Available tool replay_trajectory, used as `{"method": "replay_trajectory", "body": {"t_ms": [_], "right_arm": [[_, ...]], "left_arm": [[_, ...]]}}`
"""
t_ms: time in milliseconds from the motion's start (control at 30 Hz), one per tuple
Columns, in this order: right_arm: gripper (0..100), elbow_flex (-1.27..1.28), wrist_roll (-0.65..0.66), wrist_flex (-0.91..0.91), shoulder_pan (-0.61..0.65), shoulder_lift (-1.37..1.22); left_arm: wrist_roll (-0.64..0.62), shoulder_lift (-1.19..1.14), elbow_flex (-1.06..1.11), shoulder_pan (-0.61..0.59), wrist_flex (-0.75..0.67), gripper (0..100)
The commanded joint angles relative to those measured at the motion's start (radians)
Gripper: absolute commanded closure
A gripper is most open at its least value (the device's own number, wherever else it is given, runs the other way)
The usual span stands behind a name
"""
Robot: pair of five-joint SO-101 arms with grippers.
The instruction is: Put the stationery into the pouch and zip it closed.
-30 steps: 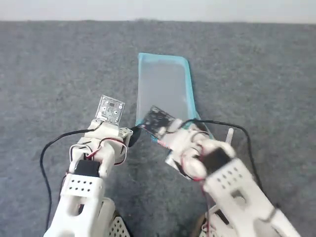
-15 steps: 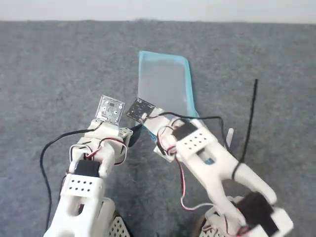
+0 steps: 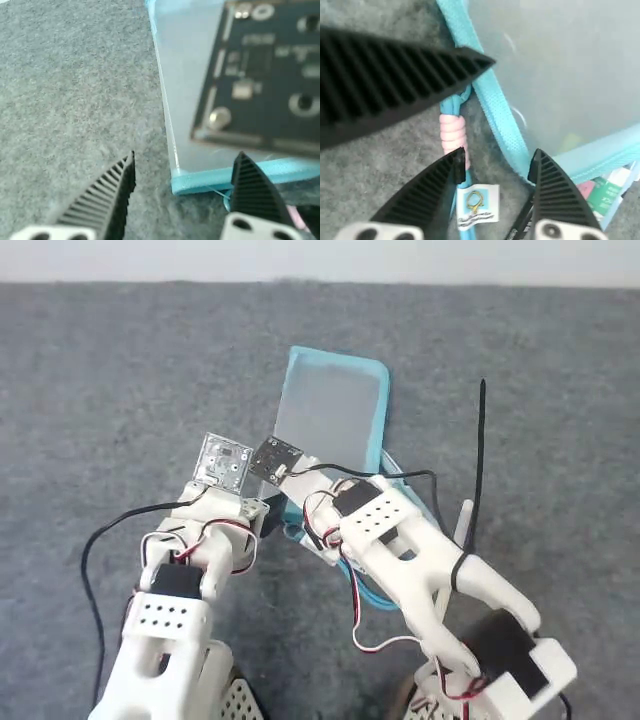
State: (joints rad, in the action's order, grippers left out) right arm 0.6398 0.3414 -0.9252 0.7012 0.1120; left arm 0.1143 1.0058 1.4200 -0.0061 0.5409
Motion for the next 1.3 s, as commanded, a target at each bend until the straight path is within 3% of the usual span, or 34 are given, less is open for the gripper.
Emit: {"method": "replay_trajectory", "body": {"t_ms": [0, 200, 567, 800, 1267], "right_arm": [[80.1, -0.046, -0.015, -0.041, 0.065, 0.019], [80.1, -0.043, -0.017, -0.056, 0.105, 0.019], [80.1, -0.095, -0.060, -0.093, 0.096, 0.108], [80.1, -0.092, -0.086, -0.090, 0.160, 0.104], [80.4, -0.094, -0.086, 0.005, 0.154, -0.071]], "left_arm": [[-0.014, 0.002, -0.039, -0.052, -0.035, 71], [-0.071, 0.002, -0.076, -0.158, -0.035, 71], [-0.121, 0.002, -0.108, -0.249, -0.037, 71], [-0.129, 0.000, -0.110, -0.256, -0.037, 71], [-0.129, -0.005, -0.110, -0.256, -0.037, 71]]}}
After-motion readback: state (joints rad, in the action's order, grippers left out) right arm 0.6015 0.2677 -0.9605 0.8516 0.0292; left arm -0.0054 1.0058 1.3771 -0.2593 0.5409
